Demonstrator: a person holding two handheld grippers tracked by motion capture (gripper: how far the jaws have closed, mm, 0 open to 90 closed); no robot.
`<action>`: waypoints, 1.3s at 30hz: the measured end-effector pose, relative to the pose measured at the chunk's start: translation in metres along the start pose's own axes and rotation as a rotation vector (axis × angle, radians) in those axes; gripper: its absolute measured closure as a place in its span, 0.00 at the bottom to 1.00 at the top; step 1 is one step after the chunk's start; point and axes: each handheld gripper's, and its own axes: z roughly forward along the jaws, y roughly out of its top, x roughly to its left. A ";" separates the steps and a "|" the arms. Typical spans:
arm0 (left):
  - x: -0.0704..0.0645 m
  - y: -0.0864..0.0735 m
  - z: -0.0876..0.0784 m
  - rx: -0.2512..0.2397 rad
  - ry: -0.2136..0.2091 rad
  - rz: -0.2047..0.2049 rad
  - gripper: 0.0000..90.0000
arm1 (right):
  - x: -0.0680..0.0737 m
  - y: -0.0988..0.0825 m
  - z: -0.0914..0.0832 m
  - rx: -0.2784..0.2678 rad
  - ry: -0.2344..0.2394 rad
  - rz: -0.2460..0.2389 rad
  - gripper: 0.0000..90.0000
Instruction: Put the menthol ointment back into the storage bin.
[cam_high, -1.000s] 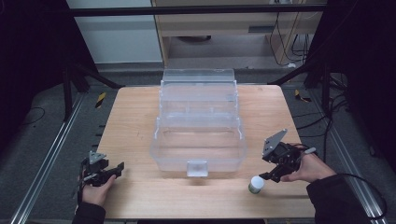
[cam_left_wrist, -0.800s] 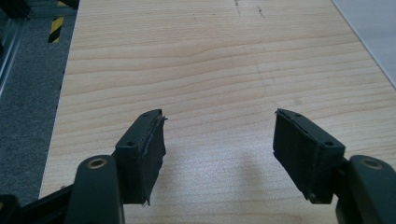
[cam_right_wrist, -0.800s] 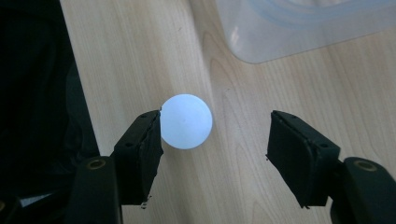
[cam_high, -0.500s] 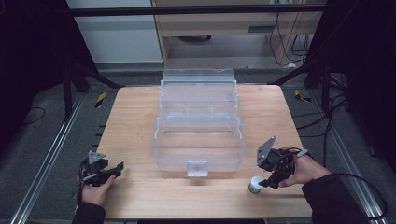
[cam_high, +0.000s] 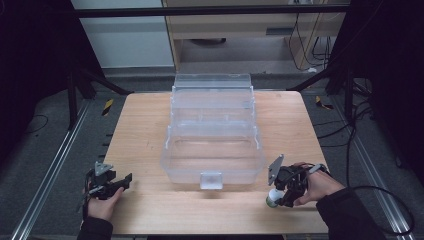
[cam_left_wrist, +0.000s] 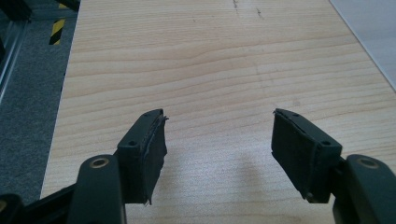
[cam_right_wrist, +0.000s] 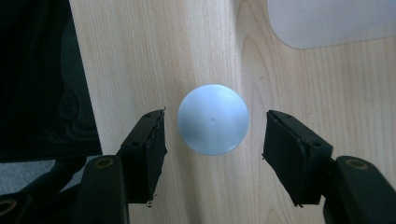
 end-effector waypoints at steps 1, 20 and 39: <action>0.000 0.000 0.000 0.001 0.000 0.000 0.39 | 0.000 0.001 0.003 0.012 0.005 -0.005 0.43; 0.000 0.000 0.000 0.001 0.004 0.002 0.39 | 0.000 0.007 0.023 0.069 0.020 -0.020 0.50; 0.000 0.000 0.000 0.002 0.004 0.004 0.39 | -0.002 0.009 0.025 0.073 0.026 -0.004 0.56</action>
